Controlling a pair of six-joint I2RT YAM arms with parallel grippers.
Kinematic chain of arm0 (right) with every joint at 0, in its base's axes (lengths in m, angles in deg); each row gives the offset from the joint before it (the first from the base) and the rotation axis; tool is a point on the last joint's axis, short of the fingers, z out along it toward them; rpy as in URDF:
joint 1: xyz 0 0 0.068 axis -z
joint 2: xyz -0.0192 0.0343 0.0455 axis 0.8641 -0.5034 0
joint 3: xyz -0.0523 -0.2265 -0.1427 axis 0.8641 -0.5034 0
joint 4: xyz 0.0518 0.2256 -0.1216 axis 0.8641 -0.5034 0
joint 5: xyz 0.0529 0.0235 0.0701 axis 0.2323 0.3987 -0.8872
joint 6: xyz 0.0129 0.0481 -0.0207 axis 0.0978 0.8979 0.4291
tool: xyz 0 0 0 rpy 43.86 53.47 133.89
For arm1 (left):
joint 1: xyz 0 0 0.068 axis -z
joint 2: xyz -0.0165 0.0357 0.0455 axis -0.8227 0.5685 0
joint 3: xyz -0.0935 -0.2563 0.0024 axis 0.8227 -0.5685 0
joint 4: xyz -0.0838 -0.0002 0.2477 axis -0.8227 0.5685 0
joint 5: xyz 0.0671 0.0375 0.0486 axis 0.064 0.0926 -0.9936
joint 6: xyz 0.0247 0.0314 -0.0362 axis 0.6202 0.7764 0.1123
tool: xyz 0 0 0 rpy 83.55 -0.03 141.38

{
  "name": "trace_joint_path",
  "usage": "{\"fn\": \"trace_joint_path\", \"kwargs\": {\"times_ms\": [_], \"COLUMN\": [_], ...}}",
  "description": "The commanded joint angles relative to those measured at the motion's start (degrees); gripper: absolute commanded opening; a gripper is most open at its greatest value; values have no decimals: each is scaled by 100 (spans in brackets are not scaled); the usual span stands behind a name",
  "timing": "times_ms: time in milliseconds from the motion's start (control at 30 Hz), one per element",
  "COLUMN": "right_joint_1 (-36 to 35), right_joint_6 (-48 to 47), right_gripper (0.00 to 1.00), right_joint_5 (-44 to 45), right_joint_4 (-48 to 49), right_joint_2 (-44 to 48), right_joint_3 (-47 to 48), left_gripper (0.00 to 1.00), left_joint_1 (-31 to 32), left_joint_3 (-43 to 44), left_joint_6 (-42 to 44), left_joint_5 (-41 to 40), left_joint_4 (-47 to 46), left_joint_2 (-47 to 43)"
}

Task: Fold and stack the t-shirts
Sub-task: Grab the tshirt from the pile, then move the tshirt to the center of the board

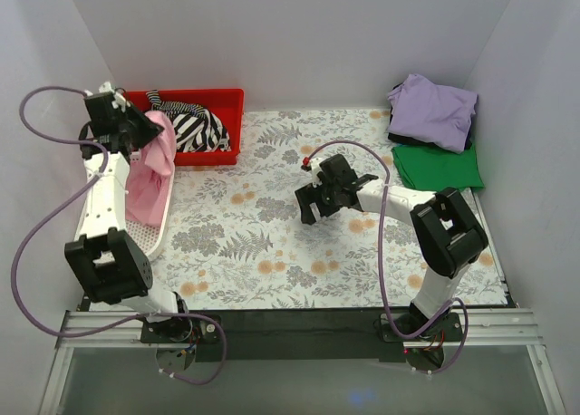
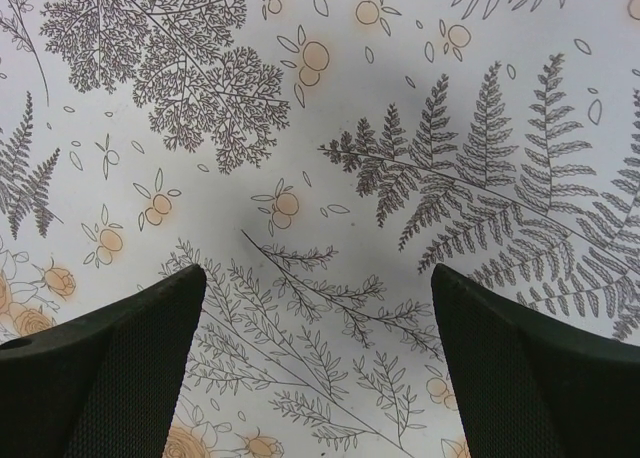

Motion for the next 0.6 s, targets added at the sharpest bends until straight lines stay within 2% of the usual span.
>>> {"fn": "trace_joint_path", "kwargs": {"times_ms": [0, 33, 100, 200, 233, 267, 333, 367, 433, 533, 567], "right_joint_1": [-20, -20, -20, -20, -20, -20, -20, -20, -20, -20, -20], "right_joint_6": [120, 137, 278, 524, 585, 673, 928, 989, 1017, 938, 929], "right_gripper": [99, 98, 98, 99, 98, 98, 98, 98, 99, 98, 98], "right_joint_5": [259, 355, 575, 1348, 1663, 1883, 2593, 2780, 3167, 3336, 3362], "right_joint_4": [171, 189, 215, 242, 294, 303, 294, 225, 137, -31, -92], "right_joint_2": [441, 555, 696, 1135, 1458, 1644, 2178, 2347, 2812, 3306, 3411], "right_joint_3": [-89, -115, -264, -536, -616, -686, -854, -871, -924, -985, -1003], "left_gripper": [0, 0, 0, 0, 0, 0, 0, 0, 0, 0, 10], "left_joint_1": [68, 77, 112, 410, 541, 934, 1358, 1874, 2237, 2993, 3421], "left_joint_3": [725, 865, 936, 753, 682, 464, 165, -185, -652, -1654, -1935], "left_joint_6": [-14, -14, -136, -409, -453, -471, -384, -348, -217, -14, 38], "left_joint_5": [1807, 1966, 2755, 4073, 4364, 4663, 4666, 4596, 4438, 3902, 3805], "left_joint_4": [-293, -284, -328, -503, -591, -609, -609, -601, -592, -592, -592], "left_joint_2": [-1124, -1325, -1484, -1608, -1617, -1634, -1696, -1766, -1810, -1758, -1731]}}
